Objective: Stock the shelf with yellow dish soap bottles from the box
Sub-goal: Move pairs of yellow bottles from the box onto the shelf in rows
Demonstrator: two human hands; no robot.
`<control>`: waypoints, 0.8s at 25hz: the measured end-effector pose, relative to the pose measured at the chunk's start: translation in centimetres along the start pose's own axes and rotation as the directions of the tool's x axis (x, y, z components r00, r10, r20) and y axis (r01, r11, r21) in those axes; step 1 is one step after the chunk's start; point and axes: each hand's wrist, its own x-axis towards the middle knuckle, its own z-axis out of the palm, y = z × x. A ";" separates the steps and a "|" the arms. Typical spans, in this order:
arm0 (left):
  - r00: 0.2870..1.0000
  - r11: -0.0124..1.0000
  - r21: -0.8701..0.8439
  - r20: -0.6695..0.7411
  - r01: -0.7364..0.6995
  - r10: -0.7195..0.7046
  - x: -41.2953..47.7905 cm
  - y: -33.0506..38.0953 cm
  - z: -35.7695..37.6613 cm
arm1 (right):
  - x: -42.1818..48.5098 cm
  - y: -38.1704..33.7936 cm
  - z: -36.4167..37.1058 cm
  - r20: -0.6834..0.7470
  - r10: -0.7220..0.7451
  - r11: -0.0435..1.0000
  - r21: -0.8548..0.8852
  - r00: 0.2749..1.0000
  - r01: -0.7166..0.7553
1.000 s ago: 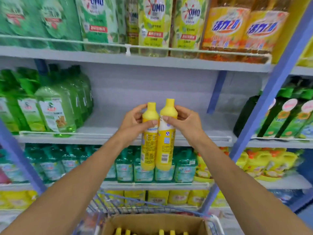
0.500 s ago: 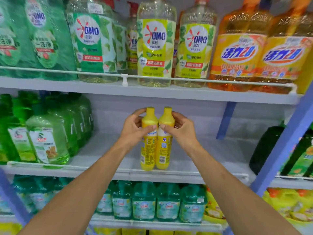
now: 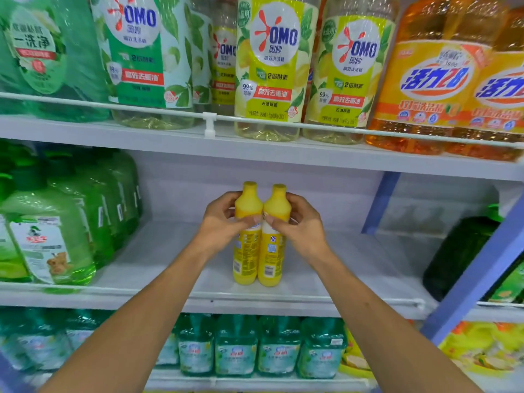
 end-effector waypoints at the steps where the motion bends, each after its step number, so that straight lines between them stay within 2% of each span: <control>1: 0.999 0.999 0.008 0.041 0.036 -0.036 -0.3 -0.6 -0.3 | -0.2 0.1 -0.1 0.012 0.005 1.000 -0.001 1.000 -0.005; 4: 0.981 0.991 0.082 0.151 0.109 -0.121 -1.8 -3.1 -1.0 | -0.7 1.0 -0.6 0.080 0.051 0.998 -0.052 0.995 -0.047; 6: 0.978 0.990 0.077 0.162 0.121 -0.133 -2.3 -4.2 -1.1 | -1.2 1.8 -0.5 0.096 0.074 0.993 -0.100 0.993 -0.064; 10: 0.996 0.976 0.200 -0.006 0.089 -0.090 -2.4 -4.8 0.5 | -2.1 2.3 1.3 -0.109 0.035 0.992 -0.117 0.993 -0.048; 12: 0.997 0.966 0.250 -0.045 0.068 -0.058 -2.7 -4.6 1.0 | -2.4 2.4 1.6 -0.136 0.016 0.996 -0.082 0.991 -0.027; 17: 0.971 0.977 0.185 0.192 0.106 -0.142 -3.6 -5.5 -0.8 | -3.6 4.8 0.5 0.032 0.097 0.991 -0.099 0.995 -0.094; 18: 0.976 0.972 0.207 0.159 0.111 -0.145 -3.9 -5.8 -0.6 | -3.9 5.0 0.8 0.002 0.107 0.987 -0.117 0.994 -0.106; 20: 0.992 0.939 0.320 -0.016 0.125 -0.127 -4.1 -6.1 0.7 | -3.9 5.2 1.9 -0.141 0.098 0.976 -0.179 0.985 -0.122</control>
